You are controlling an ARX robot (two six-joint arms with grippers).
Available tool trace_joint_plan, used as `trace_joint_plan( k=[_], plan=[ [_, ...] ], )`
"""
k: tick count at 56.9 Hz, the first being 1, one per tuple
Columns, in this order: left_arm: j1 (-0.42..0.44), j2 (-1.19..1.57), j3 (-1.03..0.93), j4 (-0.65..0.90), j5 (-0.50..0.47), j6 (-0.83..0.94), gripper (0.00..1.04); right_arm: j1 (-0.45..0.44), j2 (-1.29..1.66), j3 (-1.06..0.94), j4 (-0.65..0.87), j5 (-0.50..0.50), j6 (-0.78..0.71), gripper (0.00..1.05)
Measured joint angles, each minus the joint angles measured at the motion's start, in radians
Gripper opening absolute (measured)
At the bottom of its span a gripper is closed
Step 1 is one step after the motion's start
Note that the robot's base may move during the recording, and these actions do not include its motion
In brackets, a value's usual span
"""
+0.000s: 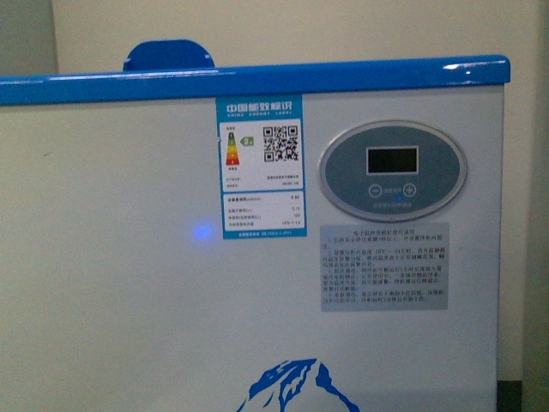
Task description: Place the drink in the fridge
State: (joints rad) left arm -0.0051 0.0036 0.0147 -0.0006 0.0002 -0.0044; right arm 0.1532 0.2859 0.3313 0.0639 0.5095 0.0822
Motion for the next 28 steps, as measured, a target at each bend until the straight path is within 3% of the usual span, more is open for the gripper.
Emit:
trace_joint_plan(
  k=[28],
  plan=[
    [0.0,0.0,0.0,0.0,0.0,0.0,0.97,0.0,-0.001,0.0,0.0,0.0,-0.001,0.4]
  ],
)
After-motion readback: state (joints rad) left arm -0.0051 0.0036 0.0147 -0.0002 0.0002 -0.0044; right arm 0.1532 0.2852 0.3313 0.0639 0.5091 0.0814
